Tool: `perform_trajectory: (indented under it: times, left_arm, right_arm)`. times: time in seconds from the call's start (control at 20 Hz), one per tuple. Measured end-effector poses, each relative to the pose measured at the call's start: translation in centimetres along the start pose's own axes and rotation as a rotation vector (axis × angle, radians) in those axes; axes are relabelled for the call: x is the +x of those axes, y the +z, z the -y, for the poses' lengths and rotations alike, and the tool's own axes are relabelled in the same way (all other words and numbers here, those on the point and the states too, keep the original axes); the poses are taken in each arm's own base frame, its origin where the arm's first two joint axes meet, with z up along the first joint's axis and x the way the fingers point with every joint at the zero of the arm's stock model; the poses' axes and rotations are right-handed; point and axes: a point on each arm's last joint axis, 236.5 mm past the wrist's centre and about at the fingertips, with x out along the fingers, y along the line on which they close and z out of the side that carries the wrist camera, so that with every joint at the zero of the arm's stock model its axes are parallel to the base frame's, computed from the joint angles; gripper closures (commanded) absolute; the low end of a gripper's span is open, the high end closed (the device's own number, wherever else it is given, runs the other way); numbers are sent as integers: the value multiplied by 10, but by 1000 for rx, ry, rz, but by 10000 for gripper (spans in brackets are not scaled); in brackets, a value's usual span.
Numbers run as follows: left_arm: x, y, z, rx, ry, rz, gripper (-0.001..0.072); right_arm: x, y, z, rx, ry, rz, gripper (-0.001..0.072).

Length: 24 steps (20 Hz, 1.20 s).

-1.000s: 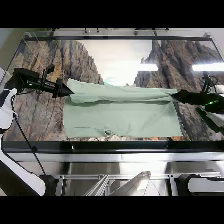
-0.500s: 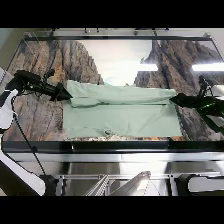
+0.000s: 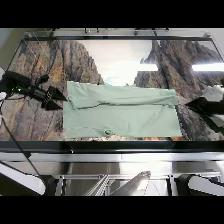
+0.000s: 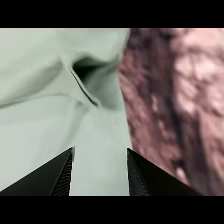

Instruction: Fold the shirts.

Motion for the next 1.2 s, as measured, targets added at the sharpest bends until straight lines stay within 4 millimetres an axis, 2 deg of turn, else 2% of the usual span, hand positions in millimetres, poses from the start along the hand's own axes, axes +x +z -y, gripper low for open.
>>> perform_trajectory:
  times: [0.1, 0.15, 0.2, 0.35, 0.5, 0.55, 0.6, 0.75, 0.8, 0.85, 1.2]
  left_arm:
    - [6, -29, -22, -71, 47, -14, 10]
    - [9, -42, -31, -104, 58, -13, 10]
    - [13, -54, -41, -140, 66, -4, 10]
    - [23, -83, -60, -225, 75, 15, 10]
    - [32, -104, -69, -271, 73, 20, 10]
    - [35, -109, -70, -277, 74, 26, 10]
    - [38, -112, -71, -277, 79, 31, 10]
    - [46, -119, -69, -267, 87, 34, 10]
    - [49, -119, -67, -259, 88, 35, 10]
    - [52, -117, -64, -249, 85, 39, 10]
    - [74, -99, -46, -158, 107, 76, 11]
  right_arm:
    - [-18, -18, 13, 54, -30, -21, 313]
    - [-24, -31, 22, 81, -47, -46, 228]
    - [-25, -47, 29, 108, -59, -81, 176]
    - [-19, -89, 46, 164, -84, -174, 188]
    - [-4, -112, 50, 189, -61, -239, 189]
    - [2, -118, 45, 195, -32, -264, 198]
    - [8, -124, 39, 199, -6, -292, 261]
    - [28, -140, 23, 176, 56, -381, 280]
    - [34, -144, 17, 165, 76, -401, 436]
    - [40, -146, 16, 154, 80, -413, 695]
    - [56, -145, 6, 125, 112, -413, 689]
